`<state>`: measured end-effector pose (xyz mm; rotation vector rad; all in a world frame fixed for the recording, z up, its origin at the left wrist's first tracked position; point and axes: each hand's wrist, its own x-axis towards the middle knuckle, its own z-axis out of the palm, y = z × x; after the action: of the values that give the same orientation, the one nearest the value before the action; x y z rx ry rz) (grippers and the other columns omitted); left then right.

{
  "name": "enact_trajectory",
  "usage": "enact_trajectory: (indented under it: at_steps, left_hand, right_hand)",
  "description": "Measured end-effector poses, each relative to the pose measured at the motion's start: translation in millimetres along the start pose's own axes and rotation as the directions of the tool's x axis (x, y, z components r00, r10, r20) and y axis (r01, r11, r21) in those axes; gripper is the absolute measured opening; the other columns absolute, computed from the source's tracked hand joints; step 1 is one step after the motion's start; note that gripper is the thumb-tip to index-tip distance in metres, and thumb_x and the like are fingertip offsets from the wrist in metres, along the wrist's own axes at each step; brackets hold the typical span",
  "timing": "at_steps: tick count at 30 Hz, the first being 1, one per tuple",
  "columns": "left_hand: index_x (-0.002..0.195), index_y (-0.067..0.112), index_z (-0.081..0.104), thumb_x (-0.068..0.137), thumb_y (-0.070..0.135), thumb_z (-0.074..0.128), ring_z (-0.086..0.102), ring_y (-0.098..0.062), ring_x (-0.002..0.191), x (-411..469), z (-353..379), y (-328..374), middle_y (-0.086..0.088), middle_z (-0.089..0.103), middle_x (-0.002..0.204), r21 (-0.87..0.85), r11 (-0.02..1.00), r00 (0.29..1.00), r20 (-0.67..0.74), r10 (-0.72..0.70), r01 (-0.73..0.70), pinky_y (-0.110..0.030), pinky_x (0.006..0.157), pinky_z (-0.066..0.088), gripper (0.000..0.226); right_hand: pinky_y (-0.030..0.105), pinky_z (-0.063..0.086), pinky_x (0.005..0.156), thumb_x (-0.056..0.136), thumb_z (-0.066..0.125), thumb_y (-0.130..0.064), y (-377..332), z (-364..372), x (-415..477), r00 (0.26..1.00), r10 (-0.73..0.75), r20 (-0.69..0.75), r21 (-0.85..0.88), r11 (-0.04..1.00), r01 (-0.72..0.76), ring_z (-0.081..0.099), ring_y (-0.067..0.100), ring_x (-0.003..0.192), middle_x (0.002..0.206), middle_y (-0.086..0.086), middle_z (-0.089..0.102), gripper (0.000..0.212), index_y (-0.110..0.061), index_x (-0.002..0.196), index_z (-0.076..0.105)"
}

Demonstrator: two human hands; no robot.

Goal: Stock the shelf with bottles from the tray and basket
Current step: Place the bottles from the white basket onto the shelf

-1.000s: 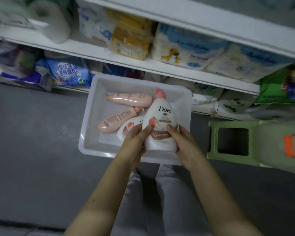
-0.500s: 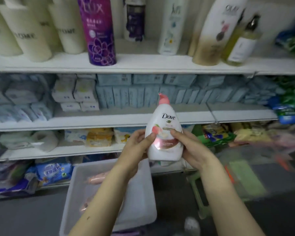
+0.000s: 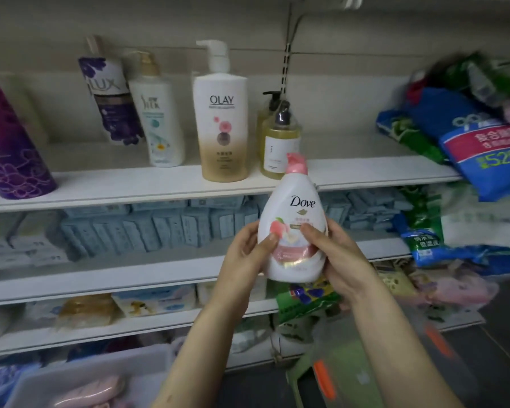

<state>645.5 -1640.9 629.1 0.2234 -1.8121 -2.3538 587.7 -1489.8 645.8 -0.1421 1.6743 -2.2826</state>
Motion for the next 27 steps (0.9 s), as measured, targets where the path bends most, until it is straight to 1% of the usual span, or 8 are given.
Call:
enact_trajectory:
  at_steps: [5,9,11,13,15,18,23,27]
  left_hand:
    - [0.128,0.022,0.056,0.090,0.024,0.063,0.064,-0.011,0.111,24,50,12,0.007,0.069,0.118,0.085,0.990,0.992,0.066,0.111,-0.117,-0.022,0.086,0.052,0.039]
    - [0.149,0.035,0.032,0.091,0.039,0.064,0.033,-0.002,0.138,50,58,24,0.016,0.036,0.152,0.304,0.926,0.972,-0.010,0.236,-0.221,-0.033,0.115,0.032,0.066]
    - [0.148,0.038,0.026,0.094,0.035,0.060,0.032,0.017,0.128,65,61,34,0.024,0.033,0.148,0.361,0.886,0.948,-0.021,0.319,-0.290,-0.015,0.109,0.030,0.064]
    - [0.142,0.038,0.028,0.095,0.028,0.059,0.037,0.029,0.113,85,64,40,0.030,0.040,0.135,0.425,0.843,0.927,-0.023,0.374,-0.330,0.003,0.091,0.032,0.057]
    - [0.145,0.030,0.031,0.094,0.027,0.061,0.045,0.013,0.121,108,67,40,0.018,0.046,0.139,0.498,0.801,0.916,-0.034,0.400,-0.331,-0.001,0.093,0.036,0.059]
    - [0.152,0.021,0.021,0.091,0.028,0.065,0.037,-0.009,0.133,136,71,32,0.002,0.032,0.151,0.600,0.744,0.900,-0.088,0.426,-0.294,-0.019,0.104,0.035,0.075]
    - [0.153,0.014,0.016,0.089,0.027,0.067,0.030,-0.017,0.140,164,68,21,-0.005,0.026,0.154,0.676,0.699,0.835,-0.228,0.500,-0.234,-0.032,0.115,0.031,0.083]
    - [0.144,0.022,0.031,0.086,0.035,0.068,0.049,-0.016,0.126,181,63,17,0.003,0.049,0.139,0.706,0.691,0.834,-0.282,0.475,-0.155,-0.039,0.097,0.050,0.070]
  right_hand:
    - [0.028,0.057,0.075,0.061,0.077,-0.026,-34,-39,16,0.991,-0.136,0.019,0.065,0.989,0.134,0.069,0.022,0.102,0.113,0.007,0.072,0.066,-0.014,0.123,0.059]
    - [0.029,0.057,0.079,0.072,0.072,-0.017,-57,-56,38,0.968,-0.251,0.008,0.081,0.965,0.249,0.068,0.020,0.105,0.115,0.004,0.071,0.058,-0.015,0.128,0.056]
    - [0.032,0.057,0.080,0.076,0.070,-0.014,-71,-61,53,0.956,-0.292,0.016,0.061,0.955,0.290,0.068,0.020,0.107,0.117,0.004,0.070,0.056,-0.016,0.129,0.055]
    - [0.032,0.057,0.080,0.076,0.070,-0.012,-85,-65,69,0.944,-0.330,0.026,0.051,0.943,0.328,0.067,0.021,0.108,0.119,0.005,0.069,0.058,-0.015,0.132,0.053]
    - [0.029,0.057,0.079,0.074,0.071,-0.011,-96,-69,89,0.930,-0.366,0.028,0.026,0.931,0.365,0.067,0.020,0.107,0.117,0.004,0.070,0.058,-0.015,0.129,0.053]
    - [0.027,0.056,0.077,0.066,0.077,-0.017,-104,-75,118,0.929,-0.369,0.034,-0.004,0.929,0.369,0.068,0.017,0.105,0.113,0.000,0.071,0.064,-0.018,0.127,0.055]
    - [0.028,0.056,0.078,0.059,0.080,-0.020,-101,-87,161,0.942,-0.331,0.063,0.011,0.944,0.331,0.067,0.018,0.107,0.115,0.001,0.070,0.077,-0.018,0.131,0.052]
    - [0.031,0.055,0.084,0.071,0.072,-0.004,-96,-93,192,0.947,-0.298,0.116,0.045,0.955,0.295,0.064,0.022,0.114,0.122,0.006,0.067,0.074,-0.016,0.139,0.045]
